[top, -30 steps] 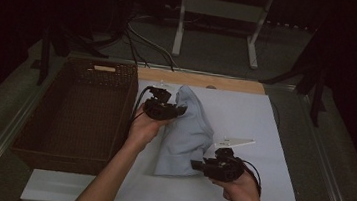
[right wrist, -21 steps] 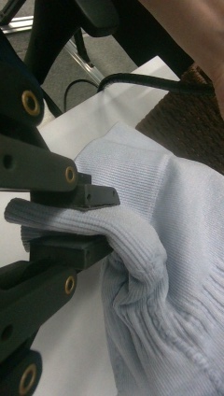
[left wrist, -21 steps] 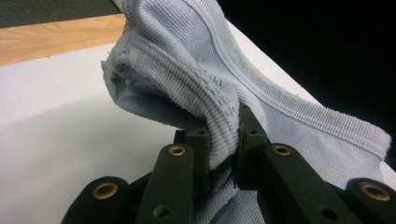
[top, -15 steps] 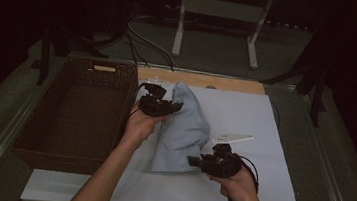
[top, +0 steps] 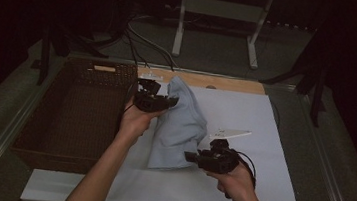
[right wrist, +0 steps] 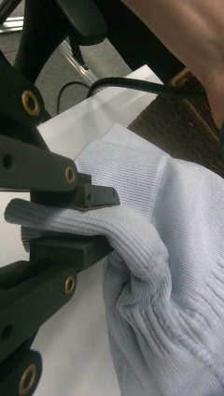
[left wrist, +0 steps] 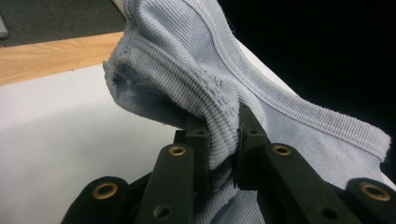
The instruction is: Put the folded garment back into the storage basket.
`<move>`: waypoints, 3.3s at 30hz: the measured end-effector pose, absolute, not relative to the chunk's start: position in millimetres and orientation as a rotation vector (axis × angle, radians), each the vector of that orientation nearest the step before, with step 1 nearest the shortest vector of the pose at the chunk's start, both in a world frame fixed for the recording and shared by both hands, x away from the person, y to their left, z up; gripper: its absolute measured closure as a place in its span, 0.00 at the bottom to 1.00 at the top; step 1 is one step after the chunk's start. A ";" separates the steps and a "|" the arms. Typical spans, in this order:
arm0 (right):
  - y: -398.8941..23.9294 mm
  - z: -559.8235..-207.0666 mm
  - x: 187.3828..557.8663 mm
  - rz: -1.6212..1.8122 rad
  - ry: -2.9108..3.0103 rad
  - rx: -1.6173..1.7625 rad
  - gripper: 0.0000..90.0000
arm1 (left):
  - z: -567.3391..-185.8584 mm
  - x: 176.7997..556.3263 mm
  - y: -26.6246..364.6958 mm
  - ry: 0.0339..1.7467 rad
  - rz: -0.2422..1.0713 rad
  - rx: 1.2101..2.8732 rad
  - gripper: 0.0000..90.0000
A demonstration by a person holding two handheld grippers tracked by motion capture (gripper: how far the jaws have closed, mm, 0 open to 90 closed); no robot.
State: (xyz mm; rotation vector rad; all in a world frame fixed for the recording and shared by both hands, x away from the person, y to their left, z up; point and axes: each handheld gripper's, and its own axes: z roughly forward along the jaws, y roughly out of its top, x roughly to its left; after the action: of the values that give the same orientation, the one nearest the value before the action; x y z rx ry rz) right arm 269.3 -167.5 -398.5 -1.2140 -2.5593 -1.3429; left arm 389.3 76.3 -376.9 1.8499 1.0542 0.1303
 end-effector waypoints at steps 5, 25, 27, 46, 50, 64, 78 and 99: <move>-164.4 -395.8 271.7 -1.351 -2.561 -1.208 0.87 | -373.6 389.7 82.8 1.060 0.132 1.830 0.91; -155.5 -382.3 280.4 -1.384 -2.557 -1.192 0.87 | -360.9 393.1 99.6 1.087 0.137 1.780 0.91; -153.9 -380.5 281.2 -1.384 -2.563 -1.187 0.87 | -359.8 393.7 101.4 1.091 0.139 1.775 0.91; -142.3 -374.4 287.0 -1.395 -2.566 -1.174 0.87 | -354.9 399.0 115.6 1.096 0.137 1.770 0.91; -139.8 -373.0 288.0 -1.399 -2.563 -1.172 0.87 | -353.8 399.6 118.7 1.097 0.141 1.769 0.91; -134.5 -374.3 296.2 -1.392 -2.555 -1.187 0.87 | -352.5 403.8 124.8 1.108 0.156 1.775 0.91; -122.5 -369.1 303.2 -1.412 -2.548 -1.167 0.87 | -347.2 405.5 136.5 1.124 0.181 1.756 0.91; -104.1 -360.2 309.2 -1.423 -2.555 -1.136 0.87 | -339.5 406.9 148.9 1.133 0.199 1.742 0.91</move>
State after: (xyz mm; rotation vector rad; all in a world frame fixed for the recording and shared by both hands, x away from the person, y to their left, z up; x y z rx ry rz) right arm 309.2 -104.1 -360.2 -1.1364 -2.5551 -1.4232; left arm 406.9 148.9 -339.5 1.7420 1.1333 0.1994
